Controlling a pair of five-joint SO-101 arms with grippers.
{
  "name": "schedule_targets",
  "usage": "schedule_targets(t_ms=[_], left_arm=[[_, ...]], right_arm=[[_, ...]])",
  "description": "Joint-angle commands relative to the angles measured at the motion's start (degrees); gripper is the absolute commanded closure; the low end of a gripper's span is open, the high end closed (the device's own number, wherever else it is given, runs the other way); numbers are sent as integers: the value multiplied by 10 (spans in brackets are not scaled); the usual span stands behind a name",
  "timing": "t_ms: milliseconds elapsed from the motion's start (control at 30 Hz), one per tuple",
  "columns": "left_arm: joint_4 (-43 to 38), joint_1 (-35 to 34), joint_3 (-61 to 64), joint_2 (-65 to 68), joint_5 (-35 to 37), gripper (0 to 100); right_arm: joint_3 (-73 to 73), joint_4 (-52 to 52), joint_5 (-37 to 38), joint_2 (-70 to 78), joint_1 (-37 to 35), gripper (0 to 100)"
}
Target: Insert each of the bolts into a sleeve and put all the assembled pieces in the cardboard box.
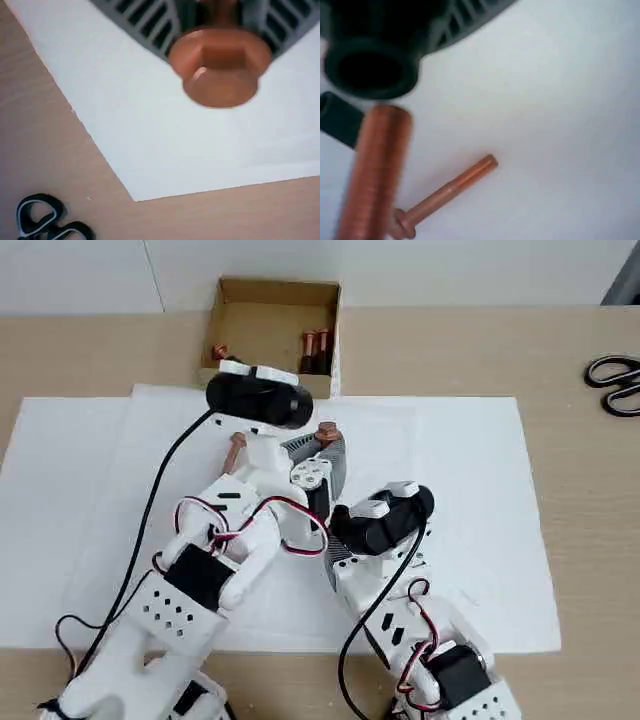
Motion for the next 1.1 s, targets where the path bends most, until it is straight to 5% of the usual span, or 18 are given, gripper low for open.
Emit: schedule_targets(t_ms=[0, 700, 1067], left_arm=[[-32, 3, 3, -14, 4, 994], [-31, 22, 42, -18, 5, 994], [47, 23, 43, -44, 3, 994]], right_arm=[[-4, -15, -6, -10, -3, 994], [3, -26, -6, -10, 0, 994], [3, -26, -6, -10, 0, 994]])
